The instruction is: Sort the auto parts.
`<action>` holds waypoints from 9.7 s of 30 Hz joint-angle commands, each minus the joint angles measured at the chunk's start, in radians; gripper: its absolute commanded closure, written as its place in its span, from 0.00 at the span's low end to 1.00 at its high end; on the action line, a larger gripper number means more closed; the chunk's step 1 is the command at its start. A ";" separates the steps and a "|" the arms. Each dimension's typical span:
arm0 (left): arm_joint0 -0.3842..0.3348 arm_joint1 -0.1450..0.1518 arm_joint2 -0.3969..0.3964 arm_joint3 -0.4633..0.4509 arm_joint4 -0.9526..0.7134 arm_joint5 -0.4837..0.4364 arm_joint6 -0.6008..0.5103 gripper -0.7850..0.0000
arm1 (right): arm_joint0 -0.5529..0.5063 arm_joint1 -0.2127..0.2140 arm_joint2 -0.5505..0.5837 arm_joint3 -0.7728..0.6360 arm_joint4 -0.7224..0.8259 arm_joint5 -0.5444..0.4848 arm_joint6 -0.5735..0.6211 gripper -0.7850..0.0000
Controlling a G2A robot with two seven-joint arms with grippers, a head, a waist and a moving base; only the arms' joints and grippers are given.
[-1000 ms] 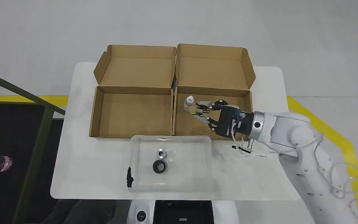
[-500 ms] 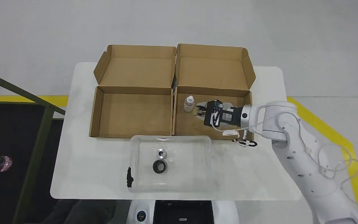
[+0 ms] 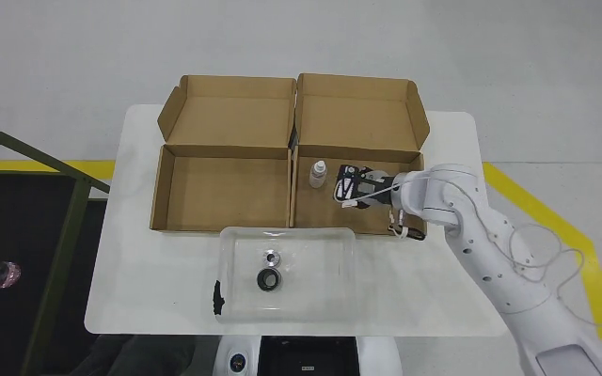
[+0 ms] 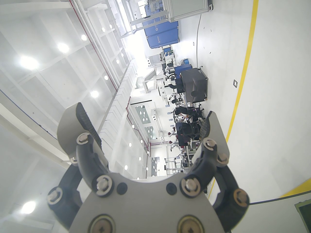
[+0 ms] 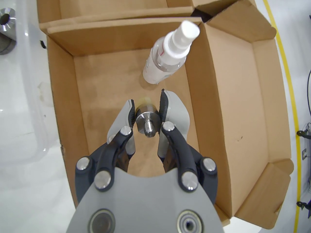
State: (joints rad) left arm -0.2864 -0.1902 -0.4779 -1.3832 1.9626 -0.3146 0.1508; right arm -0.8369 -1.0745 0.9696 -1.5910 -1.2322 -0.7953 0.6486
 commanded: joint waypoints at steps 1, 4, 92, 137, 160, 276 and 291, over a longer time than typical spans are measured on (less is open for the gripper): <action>0.000 0.000 0.000 0.000 0.000 0.000 0.000 0.00 | 0.010 -0.005 -0.019 0.014 -0.013 0.020 0.016 1.00; 0.000 0.000 0.000 0.000 0.000 0.000 0.000 0.00 | 0.029 -0.014 -0.046 0.044 -0.029 0.050 0.029 1.00; 0.000 0.000 0.000 0.000 0.000 0.000 0.000 0.00 | -0.199 -0.038 -0.193 -0.309 -0.211 0.052 -0.227 0.51; 0.000 0.000 0.000 0.000 0.000 0.000 0.000 0.00 | -0.107 -0.129 -0.343 -0.096 -0.251 0.101 -0.168 0.52; 0.000 0.000 0.000 0.000 0.000 0.000 0.000 0.00 | -0.076 -0.172 -0.385 -0.029 -0.245 0.080 -0.181 1.00; 0.000 0.000 0.000 0.000 0.000 0.000 0.000 0.00 | 0.320 -0.356 -0.430 0.371 -0.170 0.234 -0.208 1.00; 0.000 0.000 0.000 0.000 0.000 0.000 0.000 0.00 | 0.335 -0.410 -0.461 0.444 -0.197 0.254 -0.174 0.83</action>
State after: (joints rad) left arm -0.2864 -0.1902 -0.4779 -1.3832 1.9626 -0.3146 0.1508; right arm -0.5026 -1.4829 0.5092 -1.1504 -1.4254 -0.5399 0.4707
